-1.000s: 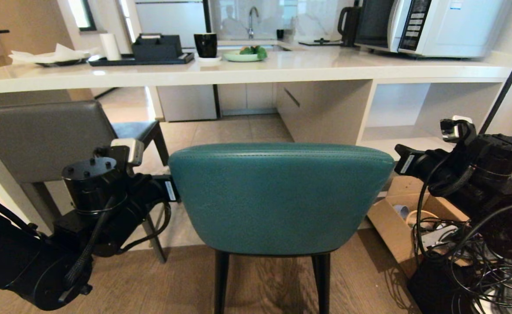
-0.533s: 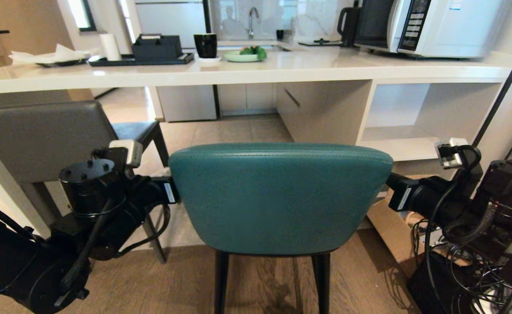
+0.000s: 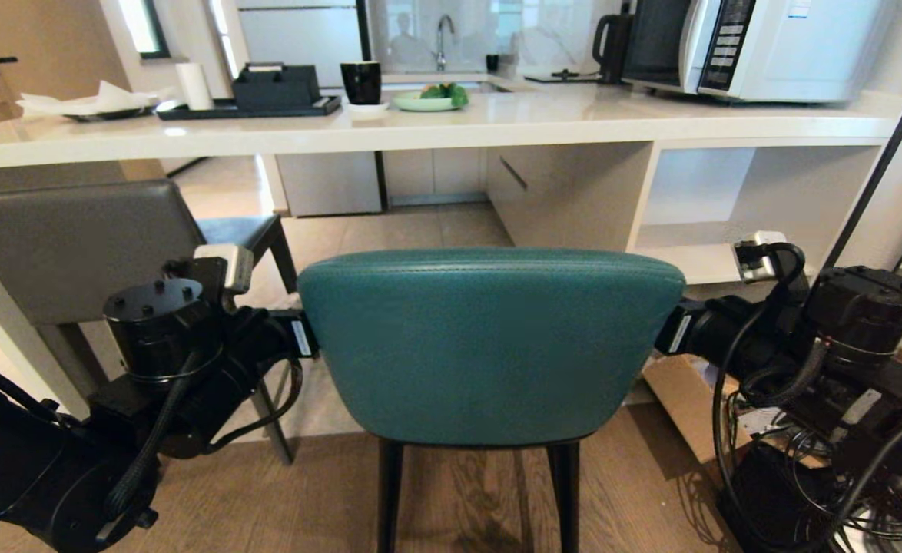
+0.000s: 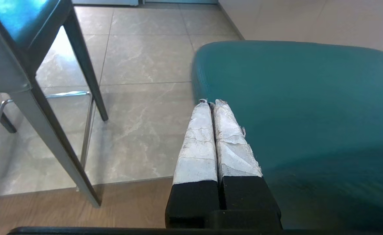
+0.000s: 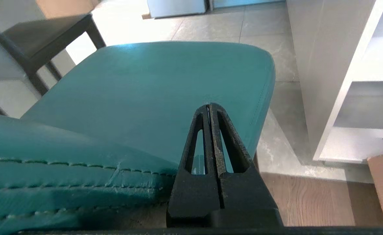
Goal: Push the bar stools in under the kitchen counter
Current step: Push the blue chair back under the dining table
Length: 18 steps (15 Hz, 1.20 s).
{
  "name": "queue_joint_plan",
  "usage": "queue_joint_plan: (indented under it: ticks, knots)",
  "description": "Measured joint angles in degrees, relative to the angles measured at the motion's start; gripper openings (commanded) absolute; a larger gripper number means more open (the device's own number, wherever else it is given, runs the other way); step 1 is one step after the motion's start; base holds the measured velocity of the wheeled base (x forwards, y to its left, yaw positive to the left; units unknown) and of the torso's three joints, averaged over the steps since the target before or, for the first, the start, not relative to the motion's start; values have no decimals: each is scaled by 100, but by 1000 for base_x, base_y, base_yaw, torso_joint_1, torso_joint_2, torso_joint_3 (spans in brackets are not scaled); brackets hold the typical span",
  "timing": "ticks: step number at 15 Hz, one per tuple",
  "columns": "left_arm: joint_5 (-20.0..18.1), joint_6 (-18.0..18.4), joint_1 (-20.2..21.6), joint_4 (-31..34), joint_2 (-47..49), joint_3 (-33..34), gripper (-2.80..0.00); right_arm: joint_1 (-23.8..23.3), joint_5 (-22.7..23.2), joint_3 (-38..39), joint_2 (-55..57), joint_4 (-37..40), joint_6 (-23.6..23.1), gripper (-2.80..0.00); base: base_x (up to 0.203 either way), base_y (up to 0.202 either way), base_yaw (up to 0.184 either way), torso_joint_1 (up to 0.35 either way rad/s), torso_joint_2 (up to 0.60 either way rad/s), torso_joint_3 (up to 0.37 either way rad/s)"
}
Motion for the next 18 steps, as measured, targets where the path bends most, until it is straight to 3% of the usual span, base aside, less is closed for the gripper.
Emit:
queue_joint_plan:
  ticks: [11,18]
  knots:
    - [26,3,-273,-14,63,-29,-280,32,-285,-1260,1041,56,-16,-280,0,0,0,0,0,0]
    - [56,-8,-545,-33,149,23,-280,34,-301,-1680,1280,211,-24,-280,0,0,0,0,0,0]
